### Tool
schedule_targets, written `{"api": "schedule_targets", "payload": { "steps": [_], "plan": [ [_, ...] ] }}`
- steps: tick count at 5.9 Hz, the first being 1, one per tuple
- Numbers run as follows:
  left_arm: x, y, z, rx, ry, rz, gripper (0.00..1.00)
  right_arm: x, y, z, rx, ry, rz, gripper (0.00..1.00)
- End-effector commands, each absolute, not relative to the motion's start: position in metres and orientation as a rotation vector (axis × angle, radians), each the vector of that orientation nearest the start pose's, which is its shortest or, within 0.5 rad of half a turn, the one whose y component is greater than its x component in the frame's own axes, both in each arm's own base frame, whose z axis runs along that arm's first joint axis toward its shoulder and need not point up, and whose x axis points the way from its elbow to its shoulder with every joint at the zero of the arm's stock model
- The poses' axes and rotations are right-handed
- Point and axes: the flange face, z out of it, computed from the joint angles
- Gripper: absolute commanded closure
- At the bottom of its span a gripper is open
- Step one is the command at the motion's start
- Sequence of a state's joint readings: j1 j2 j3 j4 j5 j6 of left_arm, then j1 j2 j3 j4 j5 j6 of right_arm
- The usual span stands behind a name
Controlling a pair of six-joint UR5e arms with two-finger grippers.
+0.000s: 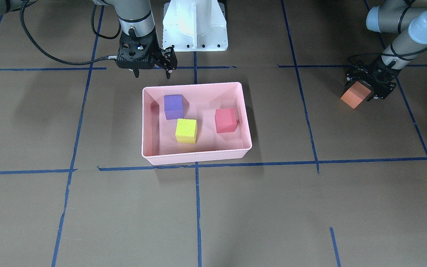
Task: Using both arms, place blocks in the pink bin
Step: 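Hold the right gripper over the bin while the left gripper grasps the orange cube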
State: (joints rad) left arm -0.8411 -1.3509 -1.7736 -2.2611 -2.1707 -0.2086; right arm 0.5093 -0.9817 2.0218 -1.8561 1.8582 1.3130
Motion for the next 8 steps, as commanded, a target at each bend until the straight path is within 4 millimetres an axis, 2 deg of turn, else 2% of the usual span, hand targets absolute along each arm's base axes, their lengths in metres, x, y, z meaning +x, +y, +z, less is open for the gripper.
{"api": "schedule_targets", "payload": {
  "steps": [1, 2, 3, 4, 5, 6, 7, 8],
  "plan": [
    [0.242, -0.366, 0.6, 0.293, 0.82, 0.71, 0.0, -0.448, -0.371, 0.184, 0.025, -0.79, 0.132, 0.0],
    [0.244, -0.365, 0.602, 0.287, 0.817, 0.711, 0.0, -0.448, -0.371, 0.184, 0.024, -0.79, 0.131, 0.0],
    [0.248, -0.367, 0.605, 0.282, 0.818, 0.715, 0.11, -0.448, -0.371, 0.183, 0.025, -0.792, 0.131, 0.0],
    [0.251, -0.366, 0.604, 0.275, 0.823, 0.722, 0.3, -0.448, -0.371, 0.183, 0.026, -0.793, 0.129, 0.0],
    [0.251, -0.367, 0.594, 0.286, 0.835, 0.72, 0.41, -0.443, -0.37, 0.178, 0.029, -0.806, 0.13, 0.0],
    [0.251, -0.367, 0.567, 0.306, 0.877, 0.708, 0.41, -0.424, -0.382, 0.174, 0.049, -0.82, 0.124, 0.0],
    [0.246, -0.382, 0.544, 0.309, 0.881, 0.634, 0.41, -0.41, -0.395, 0.176, 0.095, -0.815, 0.08, 0.0],
    [0.249, -0.425, 0.494, 0.337, 0.89, 0.526, 0.41, -0.39, -0.411, 0.185, 0.113, -0.81, 0.022, 0.0]
  ]
}}
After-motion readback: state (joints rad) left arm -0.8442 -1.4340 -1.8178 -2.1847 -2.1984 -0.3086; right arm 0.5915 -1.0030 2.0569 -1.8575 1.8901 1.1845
